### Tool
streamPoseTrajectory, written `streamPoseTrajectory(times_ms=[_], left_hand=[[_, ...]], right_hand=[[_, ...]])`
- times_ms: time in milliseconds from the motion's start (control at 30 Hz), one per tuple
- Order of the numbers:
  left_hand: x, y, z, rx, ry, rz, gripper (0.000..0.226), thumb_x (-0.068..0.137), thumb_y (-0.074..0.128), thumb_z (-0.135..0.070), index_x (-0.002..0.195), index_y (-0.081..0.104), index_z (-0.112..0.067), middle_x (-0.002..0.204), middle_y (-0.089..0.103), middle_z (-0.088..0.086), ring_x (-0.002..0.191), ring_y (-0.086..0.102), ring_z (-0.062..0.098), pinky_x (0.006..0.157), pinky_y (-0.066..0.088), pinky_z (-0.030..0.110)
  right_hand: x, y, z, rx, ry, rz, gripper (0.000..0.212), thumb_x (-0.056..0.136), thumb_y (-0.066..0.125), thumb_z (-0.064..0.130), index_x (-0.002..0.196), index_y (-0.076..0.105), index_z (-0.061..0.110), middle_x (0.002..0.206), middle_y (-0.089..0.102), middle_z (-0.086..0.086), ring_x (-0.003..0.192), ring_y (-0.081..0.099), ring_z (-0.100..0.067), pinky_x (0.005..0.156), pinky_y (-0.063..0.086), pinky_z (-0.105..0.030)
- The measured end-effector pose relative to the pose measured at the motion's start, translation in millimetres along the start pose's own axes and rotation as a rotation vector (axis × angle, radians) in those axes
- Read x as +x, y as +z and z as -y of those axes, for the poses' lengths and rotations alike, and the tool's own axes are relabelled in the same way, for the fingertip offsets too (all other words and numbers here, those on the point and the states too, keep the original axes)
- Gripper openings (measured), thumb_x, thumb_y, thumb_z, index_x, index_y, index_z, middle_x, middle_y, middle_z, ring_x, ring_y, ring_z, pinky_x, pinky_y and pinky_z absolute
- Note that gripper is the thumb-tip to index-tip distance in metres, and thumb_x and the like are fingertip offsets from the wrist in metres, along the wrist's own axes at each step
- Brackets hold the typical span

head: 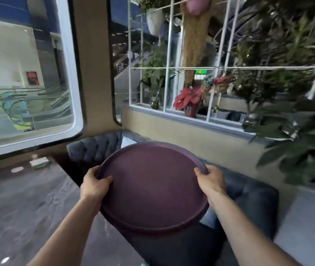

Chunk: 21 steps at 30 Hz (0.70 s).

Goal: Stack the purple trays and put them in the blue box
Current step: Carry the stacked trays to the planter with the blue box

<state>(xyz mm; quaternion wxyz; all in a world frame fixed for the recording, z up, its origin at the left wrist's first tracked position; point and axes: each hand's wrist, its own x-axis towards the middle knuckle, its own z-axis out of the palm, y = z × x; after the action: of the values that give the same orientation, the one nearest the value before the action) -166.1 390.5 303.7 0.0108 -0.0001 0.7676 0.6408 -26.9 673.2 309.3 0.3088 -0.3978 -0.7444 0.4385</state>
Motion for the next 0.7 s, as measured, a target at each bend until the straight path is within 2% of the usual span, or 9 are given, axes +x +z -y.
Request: streamPoseTrajectory(times_ms=[167, 233, 333, 433, 567, 700], left_hand=[[-31, 146, -21, 0.025, 0.036, 0.317, 0.058, 0.080, 0.073, -0.016, 0.135, 0.053, -0.024, 0.128, 0.064, 0.009, 0.111, 0.063, 0.034, 0.100, 0.051, 0.048], [-52, 204, -29, 0.037, 0.069, 0.452, 0.059, 0.081, 0.074, -0.015, 0.137, 0.053, -0.019, 0.131, 0.063, 0.013, 0.115, 0.061, 0.035, 0.102, 0.049, 0.048], [-95, 281, -40, 0.042, 0.127, 0.642, 0.050, 0.080, 0.073, -0.012, 0.127, 0.059, -0.015, 0.121, 0.068, 0.014, 0.101, 0.063, 0.031, 0.096, 0.050, 0.041], [-146, 348, -48, 0.011, 0.131, 0.860, 0.045, 0.079, 0.074, -0.012, 0.122, 0.063, -0.016, 0.115, 0.071, 0.011, 0.103, 0.065, 0.032, 0.097, 0.051, 0.046], [-233, 411, -53, 0.003, 0.195, 1.157, 0.044, 0.077, 0.073, -0.016, 0.120, 0.066, -0.024, 0.109, 0.074, 0.007, 0.103, 0.067, 0.034, 0.096, 0.052, 0.052], [-338, 436, -47, -0.037, 0.192, 1.397, 0.042, 0.077, 0.073, -0.012, 0.115, 0.065, -0.027, 0.104, 0.073, 0.002, 0.097, 0.069, 0.030, 0.093, 0.054, 0.050]], right_hand=[[19, -127, -63, -0.044, 0.143, -0.319, 0.026, 0.084, 0.066, 0.040, 0.099, 0.069, 0.019, 0.099, 0.069, -0.003, 0.094, 0.065, -0.031, 0.084, 0.054, -0.041], [13, -179, -85, -0.076, 0.224, -0.465, 0.027, 0.082, 0.067, 0.041, 0.100, 0.069, 0.021, 0.097, 0.071, -0.005, 0.097, 0.065, -0.033, 0.086, 0.053, -0.039], [-9, -253, -114, -0.125, 0.318, -0.652, 0.027, 0.081, 0.067, 0.040, 0.098, 0.070, 0.019, 0.097, 0.073, -0.011, 0.101, 0.065, -0.035, 0.086, 0.050, -0.038], [-50, -315, -136, -0.141, 0.408, -0.835, 0.029, 0.080, 0.067, 0.039, 0.100, 0.072, 0.019, 0.099, 0.073, -0.012, 0.104, 0.063, -0.036, 0.091, 0.051, -0.042], [-124, -378, -157, -0.115, 0.524, -1.099, 0.034, 0.080, 0.069, 0.038, 0.108, 0.069, 0.018, 0.107, 0.071, -0.011, 0.109, 0.061, -0.035, 0.096, 0.049, -0.043], [-213, -420, -171, -0.161, 0.641, -1.322, 0.037, 0.081, 0.069, 0.035, 0.115, 0.068, 0.019, 0.110, 0.072, -0.012, 0.109, 0.062, -0.035, 0.096, 0.049, -0.041]])
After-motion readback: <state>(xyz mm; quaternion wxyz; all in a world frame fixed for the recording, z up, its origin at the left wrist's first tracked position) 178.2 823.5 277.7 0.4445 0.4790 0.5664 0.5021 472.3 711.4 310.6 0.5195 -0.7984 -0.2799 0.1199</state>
